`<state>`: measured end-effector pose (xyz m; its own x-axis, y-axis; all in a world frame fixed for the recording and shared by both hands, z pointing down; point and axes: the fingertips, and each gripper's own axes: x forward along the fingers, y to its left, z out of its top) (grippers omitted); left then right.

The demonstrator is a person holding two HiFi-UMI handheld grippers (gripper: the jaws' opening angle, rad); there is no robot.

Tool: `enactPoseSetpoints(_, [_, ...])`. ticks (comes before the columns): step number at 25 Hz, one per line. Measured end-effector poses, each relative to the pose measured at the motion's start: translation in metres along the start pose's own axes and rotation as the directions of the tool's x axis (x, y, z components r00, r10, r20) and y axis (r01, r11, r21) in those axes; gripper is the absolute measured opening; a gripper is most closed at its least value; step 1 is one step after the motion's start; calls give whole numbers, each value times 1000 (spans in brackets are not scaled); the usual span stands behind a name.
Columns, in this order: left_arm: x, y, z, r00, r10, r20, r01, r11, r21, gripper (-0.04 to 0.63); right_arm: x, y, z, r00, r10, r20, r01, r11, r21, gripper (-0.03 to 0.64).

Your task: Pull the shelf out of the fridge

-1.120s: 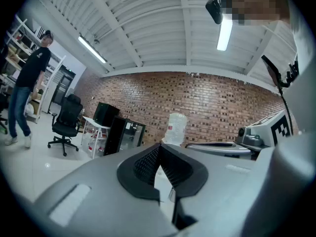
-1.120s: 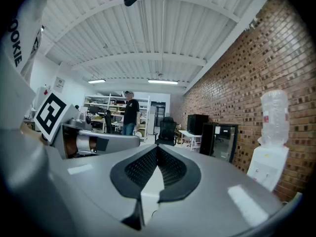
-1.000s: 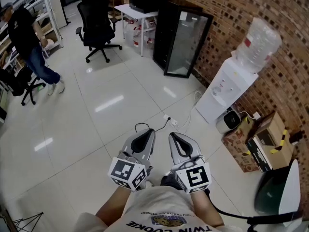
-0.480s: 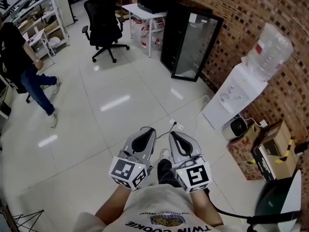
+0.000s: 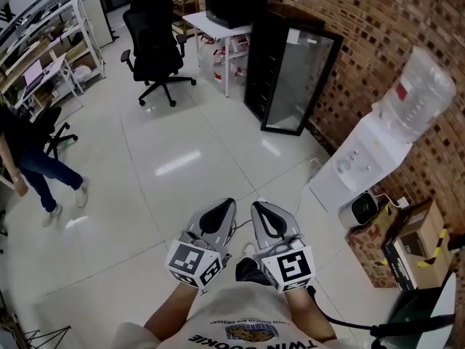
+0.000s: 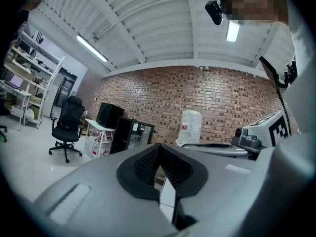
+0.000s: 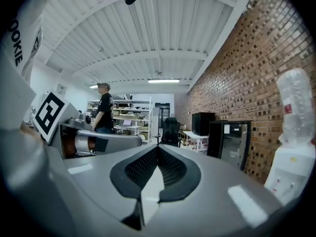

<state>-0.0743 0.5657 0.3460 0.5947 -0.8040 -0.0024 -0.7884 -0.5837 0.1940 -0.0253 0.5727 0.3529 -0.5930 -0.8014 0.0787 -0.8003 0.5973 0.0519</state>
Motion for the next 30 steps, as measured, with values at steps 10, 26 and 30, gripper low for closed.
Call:
enactPoseSetpoints(10, [114,29,17,1000,-10,-13,10,1000,-5,0,66,-94,11,1000,15,-11,-16,1000,-5,5])
enactPoseSetpoints(26, [193,51,20,999,11,-52,-10,1000,14,0,112,-165,3,999,49,2,-49,998,38,5])
enactPoseSetpoints(30, [198,62,23,999,29,-45,-28,999,25,0,123,-168,0,998,62,-6,-62,997,40,5])
